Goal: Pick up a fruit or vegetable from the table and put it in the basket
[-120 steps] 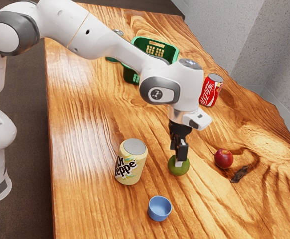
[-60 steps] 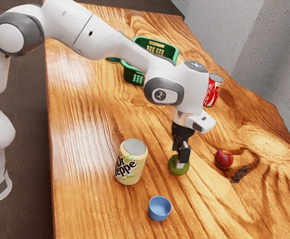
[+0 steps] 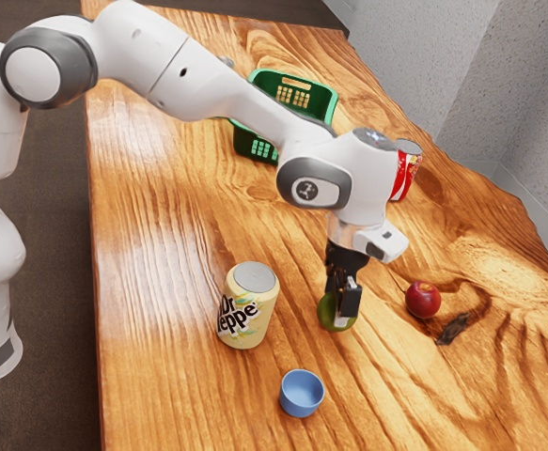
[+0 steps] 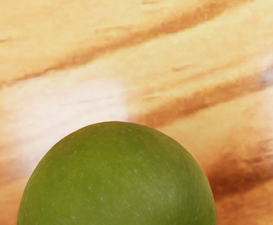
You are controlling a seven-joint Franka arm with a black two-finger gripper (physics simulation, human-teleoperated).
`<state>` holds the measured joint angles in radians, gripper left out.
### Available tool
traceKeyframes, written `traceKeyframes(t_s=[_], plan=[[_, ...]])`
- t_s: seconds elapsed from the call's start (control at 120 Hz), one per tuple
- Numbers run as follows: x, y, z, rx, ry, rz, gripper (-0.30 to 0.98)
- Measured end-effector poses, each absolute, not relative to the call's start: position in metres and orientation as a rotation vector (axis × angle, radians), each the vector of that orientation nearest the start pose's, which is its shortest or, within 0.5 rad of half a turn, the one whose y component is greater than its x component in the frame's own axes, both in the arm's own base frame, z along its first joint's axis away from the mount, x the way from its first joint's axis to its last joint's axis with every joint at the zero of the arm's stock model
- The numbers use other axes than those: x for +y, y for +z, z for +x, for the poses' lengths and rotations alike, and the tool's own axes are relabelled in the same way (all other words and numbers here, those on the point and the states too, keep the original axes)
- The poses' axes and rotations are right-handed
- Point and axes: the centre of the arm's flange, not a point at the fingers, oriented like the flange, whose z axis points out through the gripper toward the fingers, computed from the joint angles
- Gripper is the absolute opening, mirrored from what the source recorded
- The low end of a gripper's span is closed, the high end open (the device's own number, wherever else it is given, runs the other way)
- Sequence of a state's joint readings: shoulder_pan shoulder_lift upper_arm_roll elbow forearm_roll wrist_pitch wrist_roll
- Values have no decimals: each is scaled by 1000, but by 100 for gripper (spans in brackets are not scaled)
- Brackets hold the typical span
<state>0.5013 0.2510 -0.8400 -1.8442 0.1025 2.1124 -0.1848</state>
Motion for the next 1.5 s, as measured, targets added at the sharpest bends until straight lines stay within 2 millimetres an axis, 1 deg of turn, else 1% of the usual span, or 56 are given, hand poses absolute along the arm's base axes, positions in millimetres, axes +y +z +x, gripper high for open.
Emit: traceKeyframes(t_s=[0.317, 0.633, 0.775, 1.0, 1.2, 1.267, 1.417, 1.45, 1.5], plan=[[-167, 428, 596, 258, -108, -3256, 66], [-168, 423, 597, 250, -105, -3265, 66], [-168, 421, 598, 244, -101, -3268, 62], [-168, 420, 598, 239, -109, -3263, 51], [-167, 421, 599, 232, -116, -3256, 47], [-167, 423, 599, 234, -127, -3249, 45], [-163, 437, 604, 224, -172, -3235, 41], [-161, 443, 606, 221, -190, -3230, 40], [-159, 457, 611, 216, -224, -3222, 39]])
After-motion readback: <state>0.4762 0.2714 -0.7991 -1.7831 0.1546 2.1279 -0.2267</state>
